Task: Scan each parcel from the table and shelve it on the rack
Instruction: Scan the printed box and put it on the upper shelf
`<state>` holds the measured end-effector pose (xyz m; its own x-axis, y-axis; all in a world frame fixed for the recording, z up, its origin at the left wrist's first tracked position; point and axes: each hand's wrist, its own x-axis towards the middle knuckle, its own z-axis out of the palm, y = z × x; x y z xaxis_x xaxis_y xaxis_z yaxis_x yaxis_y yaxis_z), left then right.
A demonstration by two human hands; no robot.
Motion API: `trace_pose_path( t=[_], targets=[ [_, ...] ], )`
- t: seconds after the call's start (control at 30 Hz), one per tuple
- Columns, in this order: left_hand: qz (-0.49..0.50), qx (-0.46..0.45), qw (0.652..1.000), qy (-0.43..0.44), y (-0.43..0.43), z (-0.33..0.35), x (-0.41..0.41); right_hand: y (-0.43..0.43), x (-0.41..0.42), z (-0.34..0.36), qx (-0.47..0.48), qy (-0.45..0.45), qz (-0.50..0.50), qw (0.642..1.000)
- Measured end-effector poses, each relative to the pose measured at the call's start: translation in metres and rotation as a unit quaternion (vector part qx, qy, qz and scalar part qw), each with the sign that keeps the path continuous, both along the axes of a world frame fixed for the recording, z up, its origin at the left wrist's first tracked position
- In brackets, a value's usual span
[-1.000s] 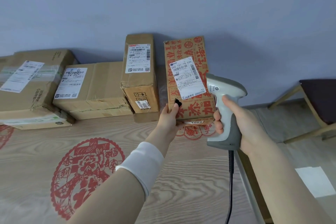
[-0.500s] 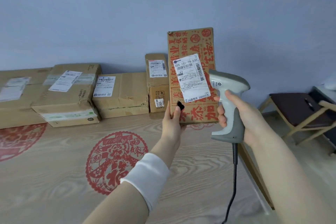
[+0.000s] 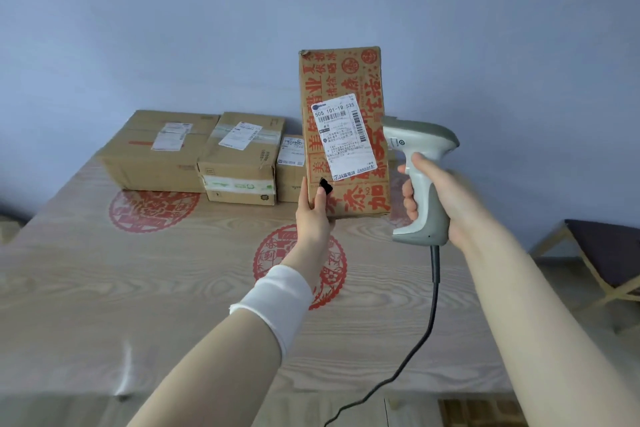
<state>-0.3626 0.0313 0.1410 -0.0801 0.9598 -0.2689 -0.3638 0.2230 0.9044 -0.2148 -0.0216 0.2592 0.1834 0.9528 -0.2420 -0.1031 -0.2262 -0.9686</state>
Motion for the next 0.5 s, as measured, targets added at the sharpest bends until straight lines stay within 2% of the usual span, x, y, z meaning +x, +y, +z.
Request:
trace_pose_path(
  t=[0.2,0.37,0.5],
  targets=[
    [0.028,0.041,0.998,0.034,0.002,0.005,-0.018,-0.003,-0.022,0.017,0.045,-0.029,0.015,0.998],
    [0.042,0.075,0.995,0.044,0.006,0.017,-0.029,-0.001,-0.043,0.040,0.077,-0.122,0.037,0.989],
    [0.047,0.079,0.994,0.051,0.014,0.025,-0.037,0.001,-0.053,0.056,0.108,-0.159,0.034,0.981]
  ],
)
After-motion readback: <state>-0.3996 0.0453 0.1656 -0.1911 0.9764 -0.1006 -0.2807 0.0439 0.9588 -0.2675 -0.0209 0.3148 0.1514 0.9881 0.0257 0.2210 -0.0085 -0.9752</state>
